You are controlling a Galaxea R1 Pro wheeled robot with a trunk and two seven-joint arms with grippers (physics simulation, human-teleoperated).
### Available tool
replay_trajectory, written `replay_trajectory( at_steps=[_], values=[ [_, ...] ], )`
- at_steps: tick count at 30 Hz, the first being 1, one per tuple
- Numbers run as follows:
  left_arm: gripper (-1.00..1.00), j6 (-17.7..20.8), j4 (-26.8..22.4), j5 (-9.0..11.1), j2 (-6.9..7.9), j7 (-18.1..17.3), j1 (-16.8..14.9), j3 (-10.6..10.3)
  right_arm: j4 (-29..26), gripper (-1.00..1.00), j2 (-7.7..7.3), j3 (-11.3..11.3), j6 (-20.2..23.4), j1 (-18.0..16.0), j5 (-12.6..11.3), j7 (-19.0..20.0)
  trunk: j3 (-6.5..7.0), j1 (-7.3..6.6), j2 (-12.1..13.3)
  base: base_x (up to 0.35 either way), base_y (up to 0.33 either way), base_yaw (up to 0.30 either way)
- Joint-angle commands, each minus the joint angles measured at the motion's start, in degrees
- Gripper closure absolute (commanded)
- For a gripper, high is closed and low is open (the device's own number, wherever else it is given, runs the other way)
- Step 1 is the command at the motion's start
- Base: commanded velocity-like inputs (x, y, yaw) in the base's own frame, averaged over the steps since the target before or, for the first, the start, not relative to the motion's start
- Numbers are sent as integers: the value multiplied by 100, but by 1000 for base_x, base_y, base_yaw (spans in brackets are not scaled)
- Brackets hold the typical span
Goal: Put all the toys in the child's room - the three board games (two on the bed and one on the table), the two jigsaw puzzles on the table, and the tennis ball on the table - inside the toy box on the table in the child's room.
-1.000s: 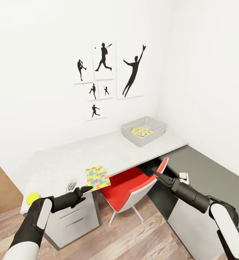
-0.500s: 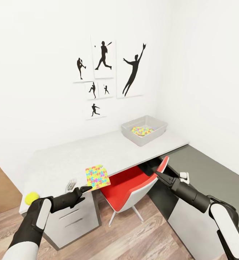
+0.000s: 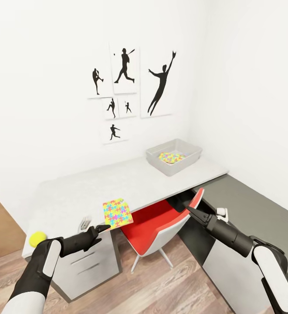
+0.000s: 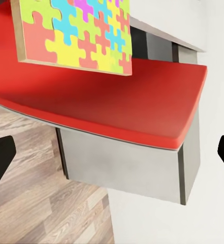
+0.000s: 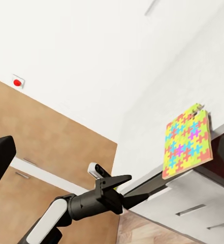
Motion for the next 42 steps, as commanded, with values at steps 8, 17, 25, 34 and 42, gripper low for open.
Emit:
replay_trajectory(
  at_steps=[8, 17, 25, 34, 42],
  values=[
    [-100, 24, -1, -25, 13, -32, -5, 18, 0, -100, 0, -7, 34, -5, -8, 8, -151, 177, -328, 0, 0, 0],
    [-100, 17, 3, -31, 104, -13, -5, 46, 0, -100, 1, -4, 29, -5, -8, 3, -313, 375, -689, 0, 0, 0],
    [-100, 17, 69, -32, 206, -10, -13, 50, 0, -100, 1, -7, 29, -5, -8, 2, -456, 550, -1010, 0, 0, 0],
    [-100, -34, 95, -36, 177, -4, -14, 27, 0, -100, -1, -7, 29, -5, -8, 2, -618, 748, -1371, 0, 0, 0],
    [-100, -37, 96, -38, 179, -35, -14, 22, 0, -100, 7, -1, 29, -5, -8, -33, -762, 924, -1692, 0, 0, 0]
  ],
)
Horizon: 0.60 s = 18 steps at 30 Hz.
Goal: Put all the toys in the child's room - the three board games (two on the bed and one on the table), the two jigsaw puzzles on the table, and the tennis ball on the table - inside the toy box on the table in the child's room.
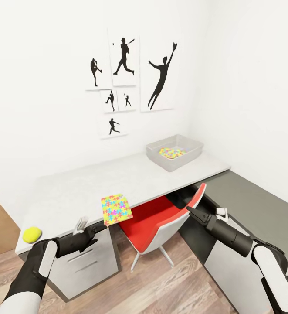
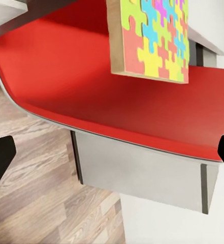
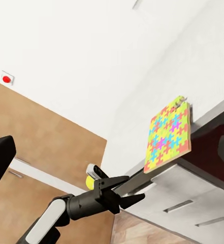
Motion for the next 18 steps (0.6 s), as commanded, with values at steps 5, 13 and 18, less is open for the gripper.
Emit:
replay_trajectory(
  at_steps=[5, 13, 18],
  values=[
    [-100, 39, -4, -30, -18, -43, -4, -4, 5, -100, 2, -5, 36, -5, -5, -3, -96, 111, -206, 0, 0, 0],
    [-100, 46, -16, -43, -26, -550, -5, -32, 64, -100, 3, -10, 36, -5, -8, -7, -222, 264, -487, 0, 0, 0],
    [-100, 41, -24, -56, -20, -855, -3, -38, 88, -100, 3, -13, 33, -5, -5, -11, -222, 264, -487, 0, 0, 0]
  ],
)
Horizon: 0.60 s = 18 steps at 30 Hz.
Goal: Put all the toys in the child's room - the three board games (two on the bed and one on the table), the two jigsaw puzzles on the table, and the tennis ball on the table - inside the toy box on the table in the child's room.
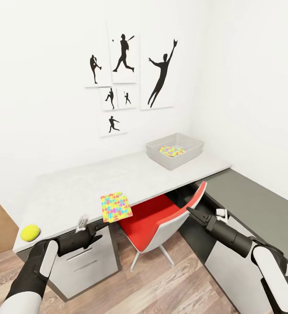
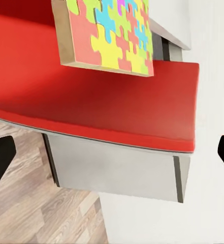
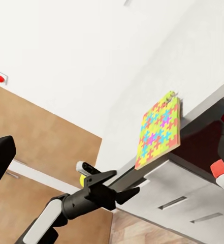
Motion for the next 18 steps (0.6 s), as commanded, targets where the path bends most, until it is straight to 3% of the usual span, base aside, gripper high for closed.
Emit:
replay_trajectory(
  at_steps=[1, 9, 18],
  values=[
    [-100, 20, -4, -24, 0, -66, -2, 10, 3, -100, 1, -6, 33, -4, -3, 10, -6, 0, -3, 0, 0, 0],
    [-100, 10, -9, -27, 1, -117, -1, 9, 7, -100, 1, -1, 30, -4, 0, 4, -6, 0, -3, 9, 0, 0],
    [-100, 1, -9, -27, -2, -121, -2, 9, 8, -100, 1, 1, 30, -4, 1, -2, -6, 0, -3, 134, 16, 0]
  ],
)
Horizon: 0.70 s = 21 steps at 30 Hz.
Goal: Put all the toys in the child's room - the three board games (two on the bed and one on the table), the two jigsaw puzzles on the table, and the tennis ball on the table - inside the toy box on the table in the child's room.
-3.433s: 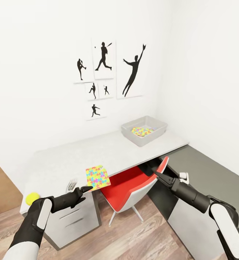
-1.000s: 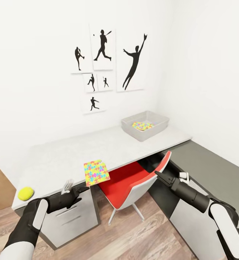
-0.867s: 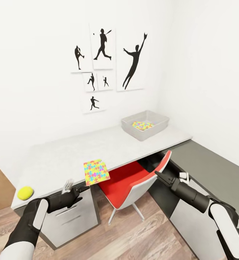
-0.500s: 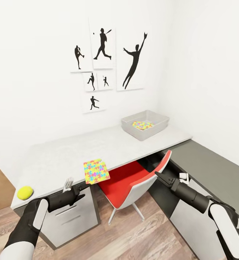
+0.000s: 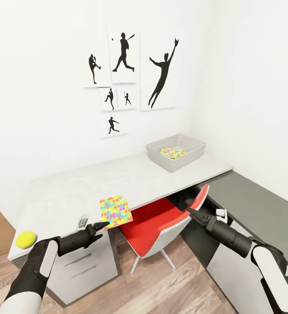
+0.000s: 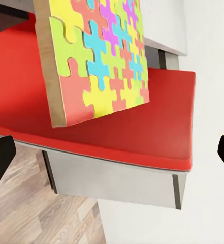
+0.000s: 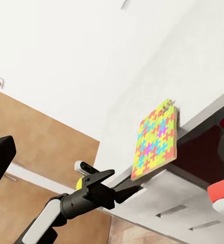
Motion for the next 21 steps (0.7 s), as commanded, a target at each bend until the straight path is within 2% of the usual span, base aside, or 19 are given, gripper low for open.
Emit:
replay_trajectory(
  at_steps=[1, 15, 21],
  values=[
    [-100, 21, 0, -21, -2, -32, -4, 11, 0, -100, 1, -7, 35, -4, -6, 11, -6, 0, -3, 36, 4, 0],
    [-100, 20, 5, -21, 10, -26, -2, 11, 0, -100, 1, -7, 35, -4, -6, 11, -6, 0, -3, 9, 1, 0],
    [-100, 17, 1, -21, 6, -25, -2, 11, 0, -100, 1, -7, 35, -4, -6, 11, -6, 0, -3, 146, 48, 0]
  ],
)
